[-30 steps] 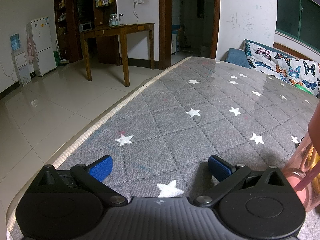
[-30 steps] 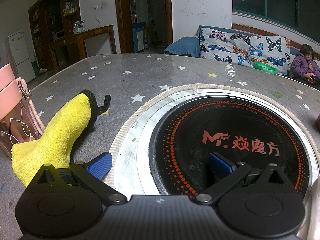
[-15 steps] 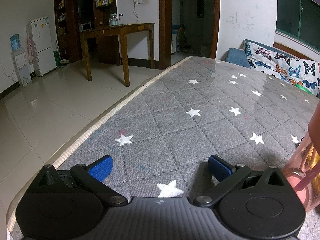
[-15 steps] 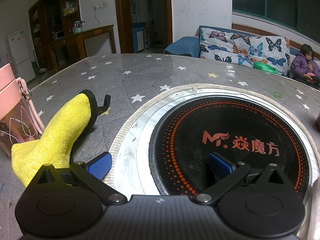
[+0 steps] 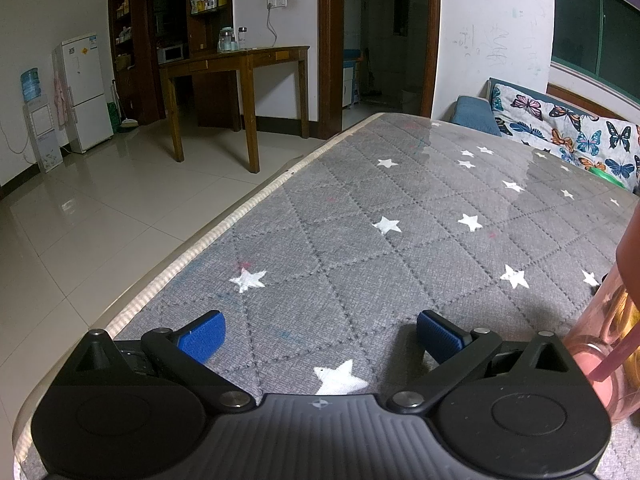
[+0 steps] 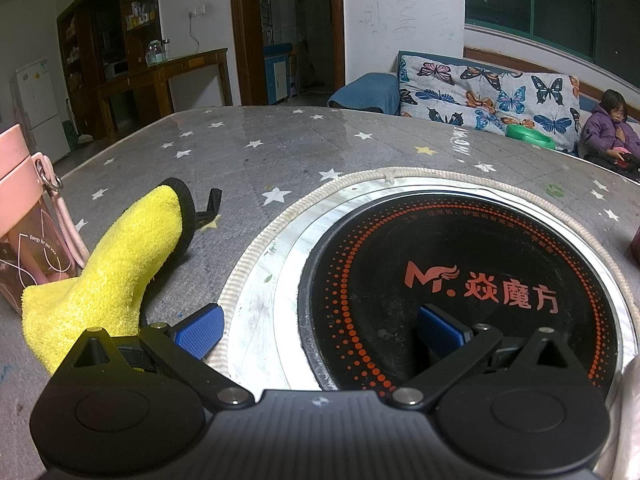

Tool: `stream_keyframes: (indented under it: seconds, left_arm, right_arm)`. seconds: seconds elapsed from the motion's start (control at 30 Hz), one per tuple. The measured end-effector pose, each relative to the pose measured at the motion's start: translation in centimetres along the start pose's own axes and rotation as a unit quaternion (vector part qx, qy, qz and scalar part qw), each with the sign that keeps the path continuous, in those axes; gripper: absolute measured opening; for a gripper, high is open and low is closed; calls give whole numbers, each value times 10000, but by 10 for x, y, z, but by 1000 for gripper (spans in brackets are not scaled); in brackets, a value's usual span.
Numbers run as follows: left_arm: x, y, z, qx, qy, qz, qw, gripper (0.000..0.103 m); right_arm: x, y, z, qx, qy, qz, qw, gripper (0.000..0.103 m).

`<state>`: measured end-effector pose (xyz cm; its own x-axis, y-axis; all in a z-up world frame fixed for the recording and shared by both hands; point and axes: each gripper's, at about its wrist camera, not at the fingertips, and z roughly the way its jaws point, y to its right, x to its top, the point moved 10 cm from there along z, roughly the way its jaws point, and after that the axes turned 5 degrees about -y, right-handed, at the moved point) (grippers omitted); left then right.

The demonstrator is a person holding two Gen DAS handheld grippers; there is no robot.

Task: Clean container

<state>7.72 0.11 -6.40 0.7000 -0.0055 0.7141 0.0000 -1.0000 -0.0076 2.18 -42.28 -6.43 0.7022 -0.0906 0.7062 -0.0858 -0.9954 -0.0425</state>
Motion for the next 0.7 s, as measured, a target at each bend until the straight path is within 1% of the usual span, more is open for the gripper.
stream_keyframes:
  seconds: [0.7]
  left_arm:
    - [-2, 2, 0, -2, -1, -2, 10000, 103]
  right_arm:
    - [-1, 0, -1, 17, 2, 21, 10000, 103]
